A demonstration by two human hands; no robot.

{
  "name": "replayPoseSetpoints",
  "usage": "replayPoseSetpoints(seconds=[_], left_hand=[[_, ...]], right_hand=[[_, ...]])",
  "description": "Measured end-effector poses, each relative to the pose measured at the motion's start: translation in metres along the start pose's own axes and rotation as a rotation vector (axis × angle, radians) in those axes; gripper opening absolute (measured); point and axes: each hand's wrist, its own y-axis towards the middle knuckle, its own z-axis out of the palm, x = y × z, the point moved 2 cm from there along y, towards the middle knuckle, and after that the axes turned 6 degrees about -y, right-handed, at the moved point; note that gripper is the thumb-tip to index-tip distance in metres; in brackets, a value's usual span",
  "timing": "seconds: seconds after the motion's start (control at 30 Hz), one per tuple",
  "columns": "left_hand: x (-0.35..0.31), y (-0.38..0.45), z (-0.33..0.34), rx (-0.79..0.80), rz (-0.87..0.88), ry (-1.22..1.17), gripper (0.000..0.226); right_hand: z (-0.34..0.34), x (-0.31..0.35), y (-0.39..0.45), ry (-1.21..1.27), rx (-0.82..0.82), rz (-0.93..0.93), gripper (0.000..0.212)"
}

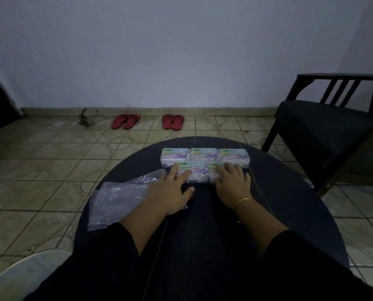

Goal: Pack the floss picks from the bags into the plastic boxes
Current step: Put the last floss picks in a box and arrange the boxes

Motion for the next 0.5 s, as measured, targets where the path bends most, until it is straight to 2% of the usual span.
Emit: replayPoseSetpoints(seconds=[0.1, 0.2, 0.27, 0.37, 0.5], left_hand=[[0.001, -0.004, -0.003, -0.048, -0.006, 0.038, 0.058], [0.004, -0.015, -0.013, -0.264, 0.009, 0.049, 0.052], [0.013, -0.021, -0.022, -0.422, -0.008, 0.042, 0.050], [0.036, -0.030, -0.034, -0.495, -0.159, 0.059, 0.056], [0.069, -0.051, -0.044, -0.571, -0.403, 0.048, 0.062]], right_hand=[[-0.003, 0.006, -0.006, -0.011, -0.015, 0.020, 0.054], [-0.008, 0.019, -0.022, -0.055, -0.157, -0.010, 0.052], [-0.009, 0.034, -0.034, -0.029, -0.273, -0.111, 0.042], [-0.005, 0.063, -0.046, 0.029, -0.329, -0.263, 0.031], [0.007, 0.095, -0.051, 0.056, -0.223, -0.334, 0.037]])
